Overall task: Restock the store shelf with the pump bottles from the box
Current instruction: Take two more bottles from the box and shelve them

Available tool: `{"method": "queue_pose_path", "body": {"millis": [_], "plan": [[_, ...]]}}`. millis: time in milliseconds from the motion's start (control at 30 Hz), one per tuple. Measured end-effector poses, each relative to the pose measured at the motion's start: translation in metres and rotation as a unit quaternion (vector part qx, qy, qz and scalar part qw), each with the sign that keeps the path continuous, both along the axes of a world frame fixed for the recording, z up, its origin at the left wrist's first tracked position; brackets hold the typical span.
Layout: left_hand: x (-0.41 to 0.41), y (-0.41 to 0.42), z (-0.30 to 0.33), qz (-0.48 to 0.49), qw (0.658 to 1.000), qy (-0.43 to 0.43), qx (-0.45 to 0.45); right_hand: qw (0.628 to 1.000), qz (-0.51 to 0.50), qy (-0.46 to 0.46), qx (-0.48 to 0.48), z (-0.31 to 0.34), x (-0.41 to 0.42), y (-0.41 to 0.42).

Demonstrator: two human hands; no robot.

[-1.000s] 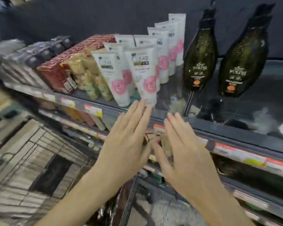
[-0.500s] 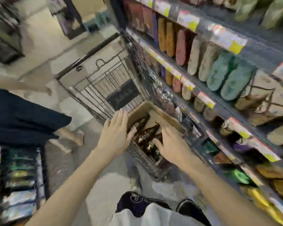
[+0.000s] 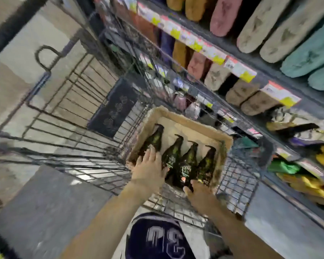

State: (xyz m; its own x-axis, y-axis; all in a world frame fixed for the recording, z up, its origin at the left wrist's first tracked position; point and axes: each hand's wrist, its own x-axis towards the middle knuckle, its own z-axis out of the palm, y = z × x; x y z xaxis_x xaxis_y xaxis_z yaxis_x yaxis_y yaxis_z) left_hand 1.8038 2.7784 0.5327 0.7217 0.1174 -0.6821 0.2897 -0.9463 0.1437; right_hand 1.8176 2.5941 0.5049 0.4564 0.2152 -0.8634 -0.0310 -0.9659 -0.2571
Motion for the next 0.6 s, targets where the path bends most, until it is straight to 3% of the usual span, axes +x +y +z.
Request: {"method": "queue_pose_path", "body": {"millis": [67, 167, 267, 400, 500, 600], "plan": [[0.016, 0.006, -0.042, -0.018, 0.999, 0.030, -0.030, 0.999, -0.042, 0.014, -0.016, -0.027, 0.006, 0.012], [0.037, 0.008, -0.103, -0.008, 0.995, 0.076, -0.065, 0.995, -0.083, -0.043, -0.030, -0.068, 0.024, 0.023], [0.057, 0.014, -0.153, 0.014, 0.995, 0.071, -0.075, 0.984, -0.164, -0.061, -0.024, -0.110, 0.055, 0.028], [0.067, 0.010, -0.200, 0.030, 0.989, 0.092, -0.113, 0.984, -0.158, -0.025, -0.078, -0.159, 0.076, 0.027], [0.069, 0.001, -0.223, 0.032, 0.987, 0.105, -0.119, 0.990, -0.120, -0.032, -0.065, -0.182, 0.082, 0.027], [0.076, -0.001, -0.230, 0.104, 0.979, 0.117, -0.134, 0.987, -0.156, 0.012, -0.041, -0.191, 0.092, 0.023]]}}
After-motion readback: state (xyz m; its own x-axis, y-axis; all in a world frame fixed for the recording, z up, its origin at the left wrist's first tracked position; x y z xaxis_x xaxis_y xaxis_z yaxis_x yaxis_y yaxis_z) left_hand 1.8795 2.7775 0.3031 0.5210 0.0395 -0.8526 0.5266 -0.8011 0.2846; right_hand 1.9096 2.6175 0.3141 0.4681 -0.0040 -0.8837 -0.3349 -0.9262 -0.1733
